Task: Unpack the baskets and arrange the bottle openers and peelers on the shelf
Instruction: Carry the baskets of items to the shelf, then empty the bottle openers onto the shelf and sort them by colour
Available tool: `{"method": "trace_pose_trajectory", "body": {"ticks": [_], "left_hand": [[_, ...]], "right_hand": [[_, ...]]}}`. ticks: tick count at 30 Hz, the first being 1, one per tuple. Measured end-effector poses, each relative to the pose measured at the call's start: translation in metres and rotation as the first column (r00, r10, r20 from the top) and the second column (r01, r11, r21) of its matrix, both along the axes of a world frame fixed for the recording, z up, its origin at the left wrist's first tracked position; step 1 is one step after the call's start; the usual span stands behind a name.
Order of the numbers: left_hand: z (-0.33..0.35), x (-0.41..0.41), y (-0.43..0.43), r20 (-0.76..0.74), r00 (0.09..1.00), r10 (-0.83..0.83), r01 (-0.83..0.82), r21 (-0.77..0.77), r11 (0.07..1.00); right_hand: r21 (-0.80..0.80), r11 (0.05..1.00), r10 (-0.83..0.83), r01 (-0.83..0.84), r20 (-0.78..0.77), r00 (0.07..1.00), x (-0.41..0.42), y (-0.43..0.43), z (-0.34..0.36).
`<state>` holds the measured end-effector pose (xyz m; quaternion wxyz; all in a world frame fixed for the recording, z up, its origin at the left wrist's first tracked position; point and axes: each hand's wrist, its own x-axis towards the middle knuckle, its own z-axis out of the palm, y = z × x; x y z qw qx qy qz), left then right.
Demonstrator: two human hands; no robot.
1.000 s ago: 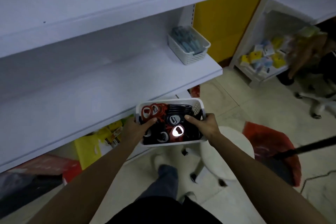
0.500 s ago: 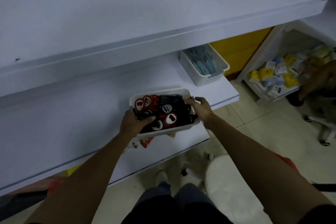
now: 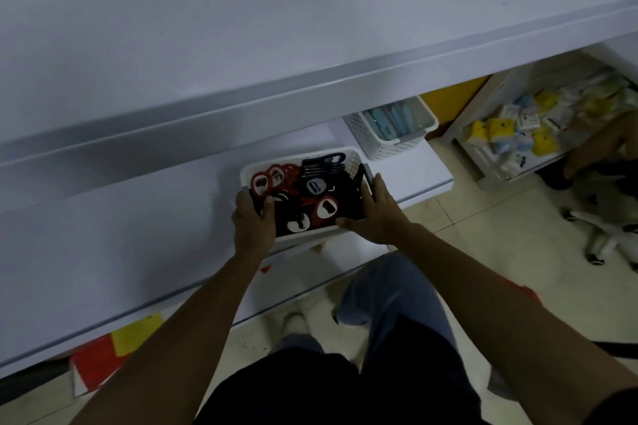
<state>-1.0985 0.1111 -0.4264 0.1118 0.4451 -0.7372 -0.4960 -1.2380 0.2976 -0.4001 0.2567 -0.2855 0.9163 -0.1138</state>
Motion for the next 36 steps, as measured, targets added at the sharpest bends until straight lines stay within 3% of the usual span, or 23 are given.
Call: {"method": "trace_pose_trajectory", "body": {"ticks": [6, 11, 13, 16, 22, 25, 27, 29, 33, 36], "left_hand": [[-0.008, -0.019, -0.001, 0.037, 0.999, 0.002, 0.002, -0.110, 0.994], [-0.011, -0.040, 0.010, -0.008, 0.982, 0.190, -0.189, -0.166, 0.968], [-0.015, -0.048, 0.011, -0.001, 0.963, 0.271, -0.266, -0.201, 0.943], [-0.022, -0.055, 0.012, 0.013, 0.923, 0.385, -0.369, -0.250, 0.895], [-0.012, -0.057, 0.017, 0.085, 0.868, 0.490, -0.459, -0.239, 0.855], [-0.016, -0.063, 0.013, -0.006, 0.855, 0.518, -0.509, -0.202, 0.837], [-0.024, -0.065, 0.011, -0.208, 0.778, 0.593, -0.610, -0.022, 0.792], [-0.031, -0.066, 0.009, -0.356, 0.677, 0.645, -0.637, 0.158, 0.755], [-0.027, -0.064, 0.014, -0.354, 0.727, 0.588, -0.600, 0.087, 0.795], [-0.019, -0.067, 0.023, -0.344, 0.745, 0.571, -0.582, 0.082, 0.809]], "right_hand": [[-0.050, 0.997, 0.058, -0.060, -0.047, 0.997, -0.020, 0.000, -0.005], [-0.083, 0.985, 0.144, -0.154, -0.111, 0.983, -0.058, -0.011, -0.010], [-0.083, 0.964, 0.228, -0.253, -0.234, 0.945, -0.070, -0.015, -0.014], [-0.161, 0.816, 0.440, -0.555, -0.449, 0.778, -0.086, -0.019, -0.022], [-0.207, 0.533, 0.640, -0.820, -0.536, 0.551, -0.117, -0.018, -0.036], [-0.368, 0.432, 0.517, -0.823, -0.647, 0.561, -0.122, -0.021, -0.054], [-0.545, 0.321, 0.386, -0.775, -0.672, 0.632, -0.126, -0.023, -0.073], [-0.624, 0.213, 0.249, -0.752, -0.709, 0.660, -0.128, -0.029, -0.087], [-0.571, 0.084, 0.060, -0.817, -0.815, 0.576, -0.130, -0.035, -0.098], [-0.566, 0.049, -0.009, -0.823, -0.824, 0.567, -0.129, -0.036, -0.098]]}}
